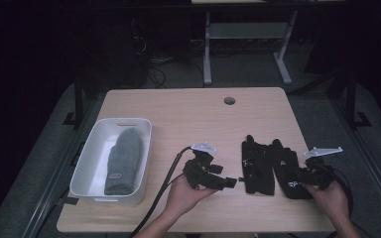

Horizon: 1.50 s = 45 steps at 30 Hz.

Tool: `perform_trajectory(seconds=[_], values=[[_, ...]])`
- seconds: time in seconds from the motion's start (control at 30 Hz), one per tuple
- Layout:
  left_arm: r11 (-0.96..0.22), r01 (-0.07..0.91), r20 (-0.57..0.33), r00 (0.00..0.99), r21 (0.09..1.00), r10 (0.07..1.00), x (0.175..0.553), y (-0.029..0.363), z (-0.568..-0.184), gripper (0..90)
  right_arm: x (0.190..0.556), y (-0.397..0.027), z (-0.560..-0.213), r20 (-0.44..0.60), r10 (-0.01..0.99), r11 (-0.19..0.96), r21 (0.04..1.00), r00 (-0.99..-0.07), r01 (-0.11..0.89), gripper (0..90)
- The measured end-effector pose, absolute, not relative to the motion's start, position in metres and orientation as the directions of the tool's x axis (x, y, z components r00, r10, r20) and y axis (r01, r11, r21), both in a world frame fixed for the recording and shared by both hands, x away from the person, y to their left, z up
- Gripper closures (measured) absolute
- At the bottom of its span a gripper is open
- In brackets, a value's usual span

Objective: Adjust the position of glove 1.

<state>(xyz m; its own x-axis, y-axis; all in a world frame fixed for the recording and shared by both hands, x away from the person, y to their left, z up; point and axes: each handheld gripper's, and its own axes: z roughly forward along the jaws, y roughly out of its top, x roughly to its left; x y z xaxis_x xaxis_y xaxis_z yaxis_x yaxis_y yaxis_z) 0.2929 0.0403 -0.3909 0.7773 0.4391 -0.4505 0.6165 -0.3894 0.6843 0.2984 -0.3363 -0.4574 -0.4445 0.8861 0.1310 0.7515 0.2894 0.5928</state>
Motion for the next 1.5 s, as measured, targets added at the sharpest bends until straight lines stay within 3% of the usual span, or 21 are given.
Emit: perform_trajectory(seconds=[0.33,0.63,1.5], values=[[-0.395,0.614,-0.450,0.781,0.684,0.434,0.294,0.041,-0.390,25.8,0.296,-0.343,-0.432,0.153,0.891,0.233,0.653,-0.427,0.720,78.6],[-0.390,0.611,-0.447,0.781,0.689,0.436,0.291,0.043,-0.389,25.8,0.302,-0.323,-0.416,0.183,0.874,0.219,0.681,-0.451,0.699,78.5],[-0.394,0.613,-0.438,0.778,0.685,0.451,0.291,0.051,-0.390,25.8,0.321,-0.258,-0.430,0.202,0.830,0.288,0.643,-0.520,0.710,78.0]])
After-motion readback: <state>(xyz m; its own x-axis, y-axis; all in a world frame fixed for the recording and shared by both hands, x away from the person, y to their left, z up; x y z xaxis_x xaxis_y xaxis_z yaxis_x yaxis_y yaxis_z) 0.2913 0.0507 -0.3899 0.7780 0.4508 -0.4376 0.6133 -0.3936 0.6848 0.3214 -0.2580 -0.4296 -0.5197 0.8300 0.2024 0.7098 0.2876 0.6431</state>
